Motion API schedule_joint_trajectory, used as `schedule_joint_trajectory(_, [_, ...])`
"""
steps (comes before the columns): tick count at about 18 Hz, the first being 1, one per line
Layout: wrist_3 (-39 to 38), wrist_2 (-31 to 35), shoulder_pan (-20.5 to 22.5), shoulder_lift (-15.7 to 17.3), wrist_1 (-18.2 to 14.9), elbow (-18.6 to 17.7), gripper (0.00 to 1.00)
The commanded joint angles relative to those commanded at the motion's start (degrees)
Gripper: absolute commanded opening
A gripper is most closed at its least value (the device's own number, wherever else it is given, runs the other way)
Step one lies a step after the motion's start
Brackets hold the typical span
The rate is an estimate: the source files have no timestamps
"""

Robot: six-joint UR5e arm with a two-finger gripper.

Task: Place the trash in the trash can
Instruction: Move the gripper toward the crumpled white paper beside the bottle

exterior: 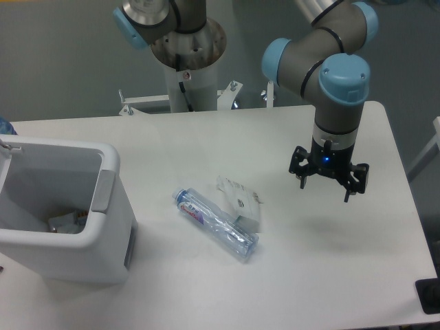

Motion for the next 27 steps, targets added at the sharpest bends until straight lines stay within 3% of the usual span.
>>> schedule_joint_trajectory(7, [-0.08, -0.09, -0.61, -0.70, 0.78, -0.61, 1.00])
schedule_joint_trajectory(11, [-0.44, -0.35, -0.79, -0.44, 7.81, -6.75, 1.00])
schedule_joint_trajectory(12, [-0.44, -0.35, -0.79, -0.44, 8.17, -7.29, 1.00])
schedule_joint_trajectory(22, [-0.79, -0.09, -3.16, -2.29, 7.74, -8.00, 1.00])
schedule_joint_trajectory(27, [-12.27, -0.35, -7.19, -1.49, 7.38, -8.52, 1.00])
